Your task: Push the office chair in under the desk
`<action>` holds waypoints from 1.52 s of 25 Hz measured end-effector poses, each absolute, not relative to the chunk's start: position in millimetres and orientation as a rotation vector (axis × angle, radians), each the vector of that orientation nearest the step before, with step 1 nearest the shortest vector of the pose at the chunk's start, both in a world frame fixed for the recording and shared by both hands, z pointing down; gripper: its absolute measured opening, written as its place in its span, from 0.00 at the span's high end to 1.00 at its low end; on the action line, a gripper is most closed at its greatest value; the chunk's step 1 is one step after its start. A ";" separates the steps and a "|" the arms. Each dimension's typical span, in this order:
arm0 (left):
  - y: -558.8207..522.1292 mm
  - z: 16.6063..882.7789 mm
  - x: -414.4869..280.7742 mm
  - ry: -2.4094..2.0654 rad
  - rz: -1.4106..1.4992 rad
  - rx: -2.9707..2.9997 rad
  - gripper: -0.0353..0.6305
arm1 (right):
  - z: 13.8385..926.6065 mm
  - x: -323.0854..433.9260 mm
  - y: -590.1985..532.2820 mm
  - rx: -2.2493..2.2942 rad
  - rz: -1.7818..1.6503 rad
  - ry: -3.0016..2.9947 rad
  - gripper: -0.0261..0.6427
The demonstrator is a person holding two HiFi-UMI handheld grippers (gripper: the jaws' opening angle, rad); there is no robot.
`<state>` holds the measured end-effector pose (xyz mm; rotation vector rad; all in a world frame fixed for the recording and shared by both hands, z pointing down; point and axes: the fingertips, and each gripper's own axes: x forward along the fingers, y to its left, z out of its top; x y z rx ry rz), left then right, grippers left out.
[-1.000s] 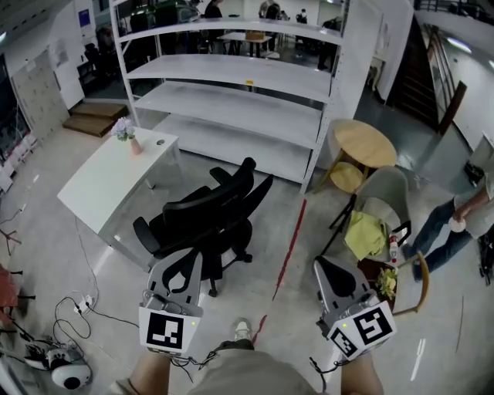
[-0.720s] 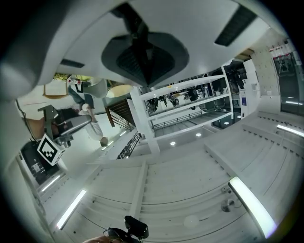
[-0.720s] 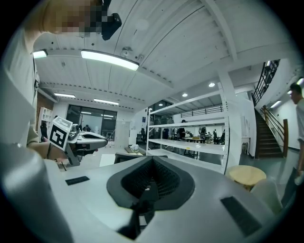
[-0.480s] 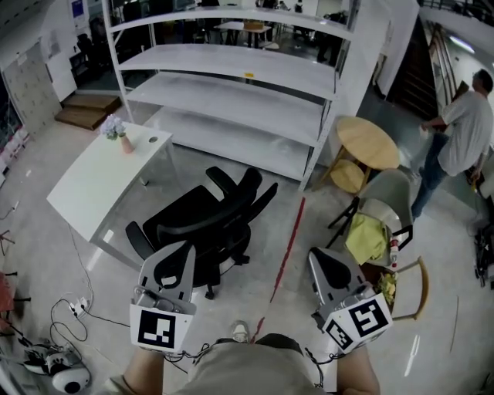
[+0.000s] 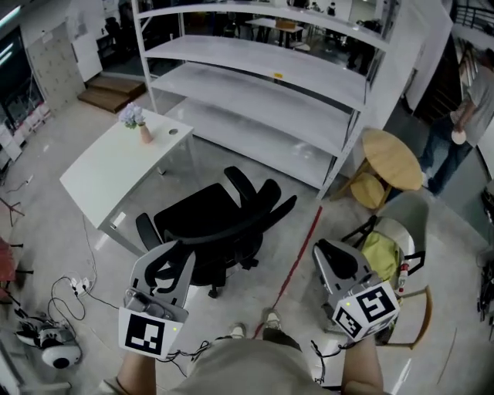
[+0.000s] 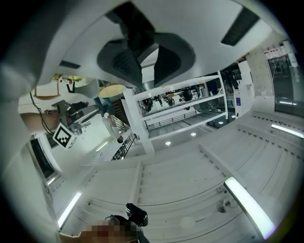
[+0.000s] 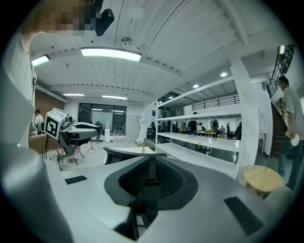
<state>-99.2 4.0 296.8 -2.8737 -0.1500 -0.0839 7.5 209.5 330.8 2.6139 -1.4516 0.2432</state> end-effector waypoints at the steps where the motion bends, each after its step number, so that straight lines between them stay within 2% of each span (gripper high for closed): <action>1: 0.8 295.6 -100.5 -0.115 -0.084 -2.870 0.81 | 334.5 15.5 205.7 2.573 0.262 -1.498 0.85; 2: -2.9 293.9 -102.6 -0.075 -0.078 -2.864 0.80 | 338.0 23.6 201.4 2.527 0.280 -1.545 0.80; 4: -10.1 292.5 -106.2 -0.011 -0.083 -2.839 0.79 | 344.5 40.6 191.9 2.433 0.309 -1.628 0.77; 7: -18.5 297.9 -107.0 0.062 -0.140 -2.833 0.70 | 355.6 65.1 177.0 2.283 0.327 -1.692 0.72; 11: -26.4 308.4 -108.5 0.149 -0.236 -2.816 0.63 | 375.1 88.0 156.2 2.064 0.354 -1.761 0.65; 16: -29.3 332.9 -92.3 0.169 -0.408 -2.679 0.50 | 411.9 98.2 140.7 1.718 0.385 -1.796 0.62; 24: -16.2 431.7 -87.1 -0.010 -0.964 -2.496 0.48 | 462.7 93.3 129.1 1.366 0.391 -1.835 0.61; 38: -11.2 532.8 -55.0 -0.207 -1.291 -2.291 0.50 | 536.0 104.1 102.4 1.081 0.346 -1.741 0.61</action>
